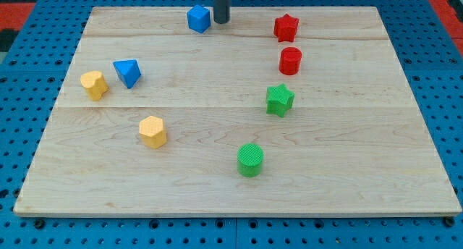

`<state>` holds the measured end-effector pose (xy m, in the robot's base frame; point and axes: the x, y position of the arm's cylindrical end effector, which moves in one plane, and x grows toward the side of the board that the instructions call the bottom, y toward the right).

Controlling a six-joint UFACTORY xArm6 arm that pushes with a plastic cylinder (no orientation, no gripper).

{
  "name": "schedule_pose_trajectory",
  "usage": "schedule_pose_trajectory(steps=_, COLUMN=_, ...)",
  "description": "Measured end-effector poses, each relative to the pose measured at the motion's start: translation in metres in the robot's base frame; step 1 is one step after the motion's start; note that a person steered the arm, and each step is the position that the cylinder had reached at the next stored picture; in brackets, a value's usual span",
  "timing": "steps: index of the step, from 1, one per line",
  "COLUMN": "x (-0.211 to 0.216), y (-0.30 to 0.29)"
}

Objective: Adjust the blue cube vertically above the blue triangle

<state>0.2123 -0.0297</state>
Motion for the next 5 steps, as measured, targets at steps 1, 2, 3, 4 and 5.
schedule_pose_trajectory(steps=1, x=-0.003, y=-0.021)
schedule_pose_trajectory(steps=2, x=0.024, y=-0.084)
schedule_pose_trajectory(steps=3, x=0.050, y=-0.115)
schedule_pose_trajectory(steps=4, x=0.043, y=-0.112)
schedule_pose_trajectory(steps=5, x=0.032, y=-0.110)
